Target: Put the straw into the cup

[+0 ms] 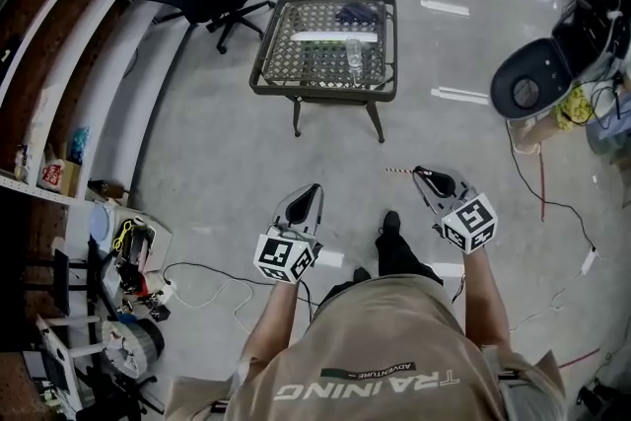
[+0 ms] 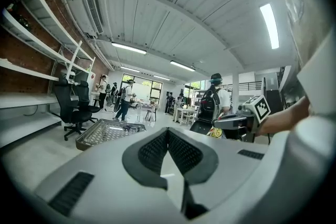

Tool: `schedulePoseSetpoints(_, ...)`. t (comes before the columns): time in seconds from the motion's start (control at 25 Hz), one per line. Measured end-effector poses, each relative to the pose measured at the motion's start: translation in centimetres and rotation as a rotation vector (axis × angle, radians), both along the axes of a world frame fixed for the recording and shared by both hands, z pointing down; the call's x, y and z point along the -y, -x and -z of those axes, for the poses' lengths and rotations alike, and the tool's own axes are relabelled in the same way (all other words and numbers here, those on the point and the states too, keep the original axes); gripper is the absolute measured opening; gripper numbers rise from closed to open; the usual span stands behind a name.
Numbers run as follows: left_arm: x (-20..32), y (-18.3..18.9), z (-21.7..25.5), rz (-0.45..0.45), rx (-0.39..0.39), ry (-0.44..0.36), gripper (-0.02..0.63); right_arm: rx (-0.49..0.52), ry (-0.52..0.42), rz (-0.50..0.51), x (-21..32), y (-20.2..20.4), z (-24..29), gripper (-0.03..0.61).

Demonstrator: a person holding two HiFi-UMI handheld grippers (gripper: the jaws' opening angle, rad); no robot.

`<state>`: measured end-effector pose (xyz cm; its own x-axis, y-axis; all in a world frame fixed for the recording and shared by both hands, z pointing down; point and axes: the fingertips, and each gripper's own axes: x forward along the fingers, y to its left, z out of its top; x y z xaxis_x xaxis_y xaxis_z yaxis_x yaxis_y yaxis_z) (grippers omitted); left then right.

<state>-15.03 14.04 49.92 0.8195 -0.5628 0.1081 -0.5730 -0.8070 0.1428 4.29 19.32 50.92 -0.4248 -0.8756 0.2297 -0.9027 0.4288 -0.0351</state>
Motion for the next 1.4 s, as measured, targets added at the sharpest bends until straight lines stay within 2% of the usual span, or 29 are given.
schedulePoseSetpoints(0.24, 5.9, -2.4, 1.3, 0.032, 0.001, -0.002, 0.017, -0.012, -0.012, 0.018, 6.9, -3.0, 0.6, 0.037)
schedulePoseSetpoints(0.4, 9.5, -5.9, 1.7, 0.047, 0.004, -0.003, 0.017, -0.03, -0.02, 0.054, 11.4, -6.1, 1.0, 0.037)
schedulePoseSetpoints(0.56, 12.2, -8.9, 3.1, 0.08, -0.017, -0.001, 0.017, -0.051, -0.026, 0.092, 14.3, -9.0, 1.6, 0.037)
schedulePoseSetpoints(0.72, 15.4, -10.1, 4.0, 0.126, -0.042, 0.002, 0.017, -0.052, -0.032, 0.114, 17.4, -11.1, 1.7, 0.037)
schedulePoseSetpoints(1.0, 18.7, -9.5, 3.0, 0.186, -0.042, 0.029, 0.017, -0.024, -0.008, 0.153, 20.3, -10.6, -0.1, 0.037)
schedulePoseSetpoints(1.16, 22.4, -10.3, 3.8, 0.175, -0.046, 0.033, 0.017, -0.015, 0.0, 0.153, 24.1, -10.9, 0.6, 0.037)
schedulePoseSetpoints(1.4, 27.4, -9.7, 2.4, 0.14, -0.066, 0.053, 0.017, -0.03, 0.01, 0.147, 27.5, -8.5, -0.1, 0.037)
